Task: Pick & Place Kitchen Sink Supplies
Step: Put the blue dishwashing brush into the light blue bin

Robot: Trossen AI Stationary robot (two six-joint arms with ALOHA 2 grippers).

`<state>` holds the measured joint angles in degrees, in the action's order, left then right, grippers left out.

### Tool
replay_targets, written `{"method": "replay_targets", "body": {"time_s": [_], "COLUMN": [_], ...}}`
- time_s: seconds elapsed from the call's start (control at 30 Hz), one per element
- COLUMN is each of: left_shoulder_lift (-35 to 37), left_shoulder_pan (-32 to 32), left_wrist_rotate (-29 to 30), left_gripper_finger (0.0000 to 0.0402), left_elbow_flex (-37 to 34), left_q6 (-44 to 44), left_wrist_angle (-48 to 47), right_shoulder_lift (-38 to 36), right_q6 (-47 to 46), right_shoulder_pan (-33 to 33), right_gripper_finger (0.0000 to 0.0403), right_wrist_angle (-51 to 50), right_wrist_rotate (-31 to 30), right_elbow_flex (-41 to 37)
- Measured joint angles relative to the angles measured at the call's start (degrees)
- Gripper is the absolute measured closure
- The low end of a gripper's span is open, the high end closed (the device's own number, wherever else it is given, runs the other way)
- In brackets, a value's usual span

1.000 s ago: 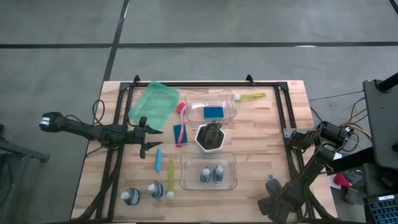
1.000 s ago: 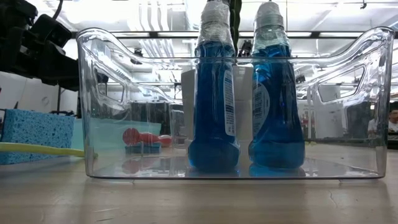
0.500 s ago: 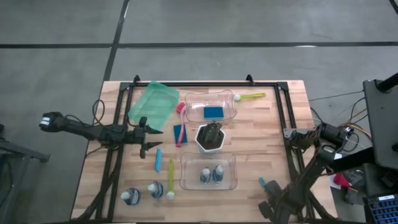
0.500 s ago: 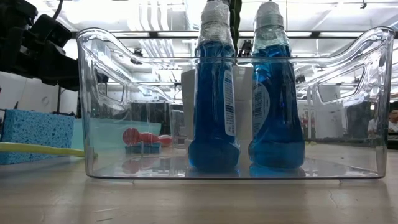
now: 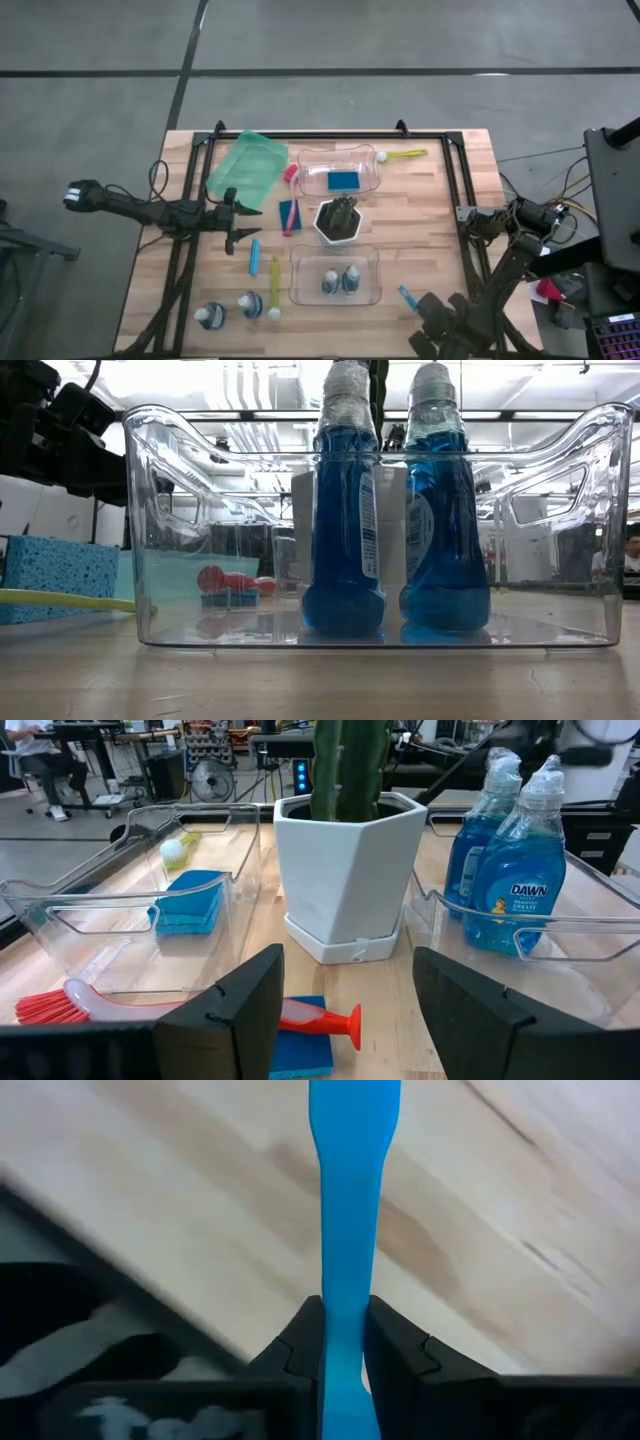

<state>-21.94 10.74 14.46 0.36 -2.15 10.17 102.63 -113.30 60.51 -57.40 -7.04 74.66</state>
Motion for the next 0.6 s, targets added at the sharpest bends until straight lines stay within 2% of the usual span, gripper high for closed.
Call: {"method": "replay_targets", "body": {"time_s": [0.17,0.4,0.6], "left_shoulder_lift": [-0.02,-0.01,-0.02], "left_shoulder_pan": [-0.02,-0.01,-0.01], "left_wrist_rotate": [0.00,0.01,0.02], "left_gripper_finger": [0.0184,0.0184,0.0184], "left_elbow_flex": [0.00,-0.02,-0.02], "left_q6": [0.00,0.01,0.00], "left_wrist_angle": [0.01,0.01,0.02], "right_shoulder_lift": [-0.09,-0.15,-0.15], "right_q6": [6.34,12.45,16.53], "right_shoulder_pan": [0.09,-2.36,-6.94], "right_gripper_finger": [0.0360,0.0360,0.0360], "right_wrist_angle": [-0.09,-0.98,-1.21], "right_wrist_rotate": [-3.70,-4.05,-3.70], "right_elbow_flex": [5.11,10.86,14.22]}}
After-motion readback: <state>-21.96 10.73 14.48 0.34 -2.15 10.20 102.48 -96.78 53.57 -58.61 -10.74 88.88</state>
